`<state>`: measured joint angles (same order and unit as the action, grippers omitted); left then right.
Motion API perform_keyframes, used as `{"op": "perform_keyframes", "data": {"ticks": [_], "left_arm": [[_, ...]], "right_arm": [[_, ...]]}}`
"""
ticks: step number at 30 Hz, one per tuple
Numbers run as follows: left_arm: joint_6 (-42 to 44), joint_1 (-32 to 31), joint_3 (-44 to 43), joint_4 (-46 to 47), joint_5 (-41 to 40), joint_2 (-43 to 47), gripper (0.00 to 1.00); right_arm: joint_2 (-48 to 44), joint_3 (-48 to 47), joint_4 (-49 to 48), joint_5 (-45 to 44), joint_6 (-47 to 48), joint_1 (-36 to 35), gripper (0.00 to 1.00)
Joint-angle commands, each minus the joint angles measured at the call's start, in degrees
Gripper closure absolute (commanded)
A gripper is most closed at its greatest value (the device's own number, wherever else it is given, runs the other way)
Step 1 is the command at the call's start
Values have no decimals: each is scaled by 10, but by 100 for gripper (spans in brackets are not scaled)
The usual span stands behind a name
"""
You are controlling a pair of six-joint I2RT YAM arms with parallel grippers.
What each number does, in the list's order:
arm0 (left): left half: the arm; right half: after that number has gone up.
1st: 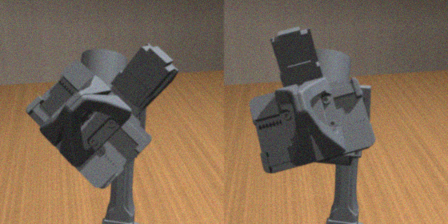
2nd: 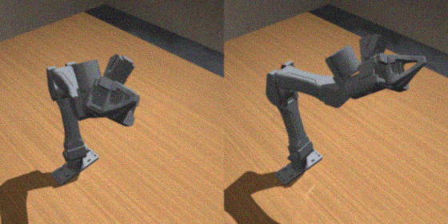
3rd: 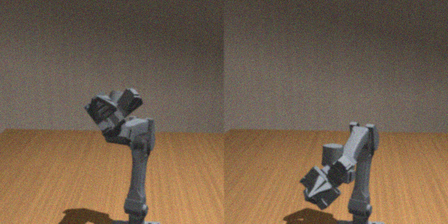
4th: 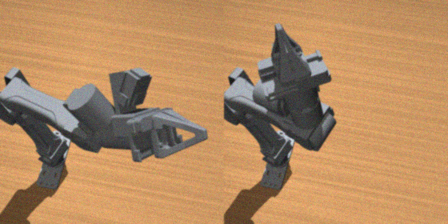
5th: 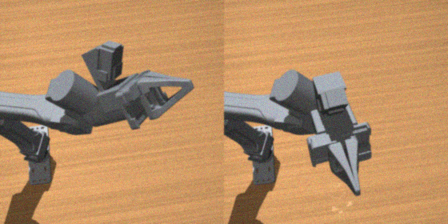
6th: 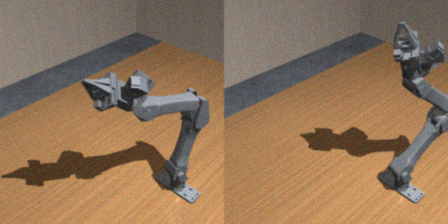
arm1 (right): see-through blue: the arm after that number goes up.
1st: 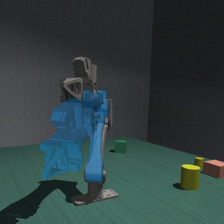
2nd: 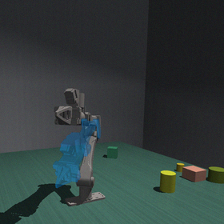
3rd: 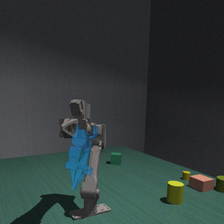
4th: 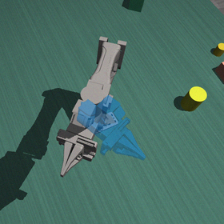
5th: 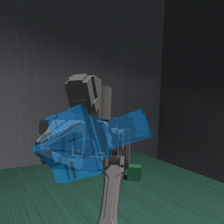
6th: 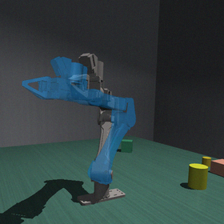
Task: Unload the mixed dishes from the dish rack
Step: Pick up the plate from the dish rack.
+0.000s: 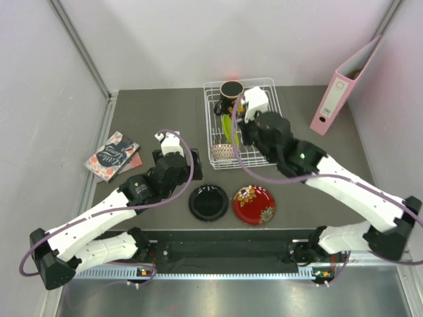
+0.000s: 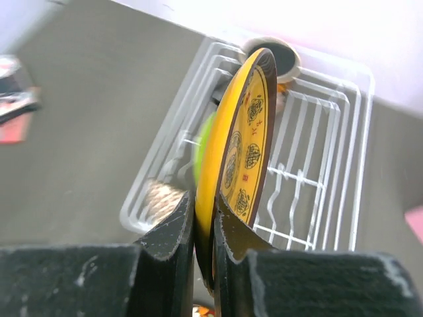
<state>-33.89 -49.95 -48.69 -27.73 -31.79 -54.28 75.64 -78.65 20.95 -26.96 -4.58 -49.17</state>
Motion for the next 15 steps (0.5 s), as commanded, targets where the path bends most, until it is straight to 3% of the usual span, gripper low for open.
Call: {"op": "perform_keyframes", "data": {"ticks": [1, 6, 7, 10, 15], "left_arm": [[19, 6, -51, 22, -1, -7, 1], [41, 20, -99, 8, 29, -15, 1], [44, 25, -119, 0, 38, -16, 1], [46, 31, -156, -19, 59, -19, 1], [81, 35, -195, -42, 120, -14, 1]], "right_arm": [[-89, 72, -70, -61, 127, -104, 100], [-182, 275, -237, -151, 349, -308, 100], [-187, 299, -254, -196, 423, -338, 100], [-186, 376, -309, -272, 530, -428, 100], [-142, 399, -290, -321, 583, -497, 100]]}}
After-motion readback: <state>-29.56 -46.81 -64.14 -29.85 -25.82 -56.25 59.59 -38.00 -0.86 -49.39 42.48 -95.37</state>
